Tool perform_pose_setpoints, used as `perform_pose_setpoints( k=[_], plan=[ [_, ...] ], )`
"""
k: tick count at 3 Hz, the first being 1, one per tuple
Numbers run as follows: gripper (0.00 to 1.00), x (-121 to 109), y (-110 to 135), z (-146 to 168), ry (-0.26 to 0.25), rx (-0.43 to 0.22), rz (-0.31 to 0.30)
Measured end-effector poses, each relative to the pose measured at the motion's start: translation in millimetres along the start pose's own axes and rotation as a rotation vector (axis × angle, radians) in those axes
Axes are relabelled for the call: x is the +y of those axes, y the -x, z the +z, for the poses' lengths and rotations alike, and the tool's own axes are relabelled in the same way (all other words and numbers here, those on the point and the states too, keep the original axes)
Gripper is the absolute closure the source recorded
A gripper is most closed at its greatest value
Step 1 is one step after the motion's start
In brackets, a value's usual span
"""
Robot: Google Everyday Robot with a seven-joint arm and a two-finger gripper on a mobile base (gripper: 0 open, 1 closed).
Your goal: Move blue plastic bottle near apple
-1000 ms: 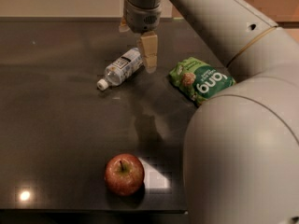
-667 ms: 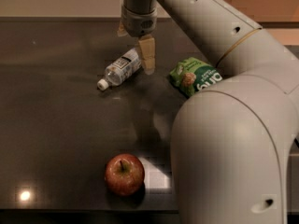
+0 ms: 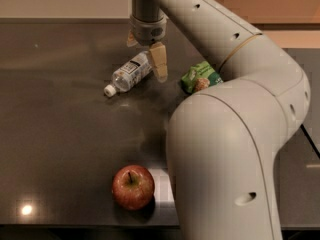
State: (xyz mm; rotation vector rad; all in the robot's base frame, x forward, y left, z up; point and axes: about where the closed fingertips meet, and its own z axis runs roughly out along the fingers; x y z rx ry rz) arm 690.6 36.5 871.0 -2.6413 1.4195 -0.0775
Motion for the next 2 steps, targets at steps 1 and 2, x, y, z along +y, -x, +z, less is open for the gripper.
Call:
perform_pose_setpoints(
  k=[1,2],
  plan=[
    [0.0,-6.7,4.2,8.0,0.017,0.001,-0.023],
    [0.18,-9.7,9.3,14.6,0.031,0.004,-0.039]
  ],
)
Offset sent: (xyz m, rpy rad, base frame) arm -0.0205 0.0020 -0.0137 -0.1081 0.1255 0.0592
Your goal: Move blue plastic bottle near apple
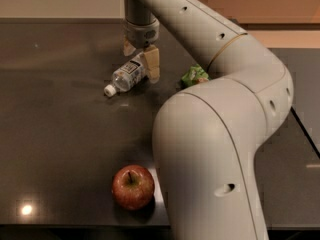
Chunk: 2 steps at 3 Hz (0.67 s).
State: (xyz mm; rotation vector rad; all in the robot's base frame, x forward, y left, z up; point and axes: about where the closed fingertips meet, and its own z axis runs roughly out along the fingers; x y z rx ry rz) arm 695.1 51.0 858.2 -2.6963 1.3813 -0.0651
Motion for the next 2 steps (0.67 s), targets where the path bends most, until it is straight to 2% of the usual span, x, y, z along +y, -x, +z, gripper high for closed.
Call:
perform_pose_setpoints(
  k=[2],
  plan=[
    [0.64,2.5,2.4,6.9,0.02,0.008,-0.01]
  ],
)
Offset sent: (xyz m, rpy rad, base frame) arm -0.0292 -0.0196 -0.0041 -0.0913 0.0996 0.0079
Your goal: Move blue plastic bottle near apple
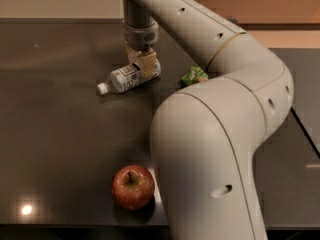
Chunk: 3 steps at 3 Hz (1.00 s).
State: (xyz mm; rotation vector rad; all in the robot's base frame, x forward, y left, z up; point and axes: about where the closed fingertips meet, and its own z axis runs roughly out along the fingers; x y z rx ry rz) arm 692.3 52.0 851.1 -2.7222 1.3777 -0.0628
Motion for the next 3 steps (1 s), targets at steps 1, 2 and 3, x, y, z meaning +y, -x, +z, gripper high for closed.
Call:
perform_pose_setpoints(
  k=[1,2,3],
  plan=[
    [0.88,7,1,-6,-0.004,-0.008,0.015],
    [1.0,26,-1,-19,-0.016,-0.027,0.057],
    [1.0,57,0,-37,-0.039,-0.058,0.122]
  ],
)
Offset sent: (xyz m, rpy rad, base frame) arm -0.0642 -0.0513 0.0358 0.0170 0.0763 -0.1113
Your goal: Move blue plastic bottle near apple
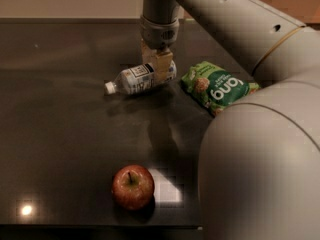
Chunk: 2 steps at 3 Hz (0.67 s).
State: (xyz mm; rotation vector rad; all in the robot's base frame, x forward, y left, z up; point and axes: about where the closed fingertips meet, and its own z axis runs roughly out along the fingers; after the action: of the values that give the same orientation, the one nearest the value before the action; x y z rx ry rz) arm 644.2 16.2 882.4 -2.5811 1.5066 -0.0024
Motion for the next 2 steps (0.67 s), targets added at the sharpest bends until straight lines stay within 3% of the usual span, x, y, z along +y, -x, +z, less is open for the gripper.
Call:
perform_pose_setpoints(
  k=[1,2],
  plan=[
    [1.0,40,3,-15,-0.015,-0.031,0.076],
    [1.0,86,13,-22,-0.01,-0.054,0.116]
  ],
)
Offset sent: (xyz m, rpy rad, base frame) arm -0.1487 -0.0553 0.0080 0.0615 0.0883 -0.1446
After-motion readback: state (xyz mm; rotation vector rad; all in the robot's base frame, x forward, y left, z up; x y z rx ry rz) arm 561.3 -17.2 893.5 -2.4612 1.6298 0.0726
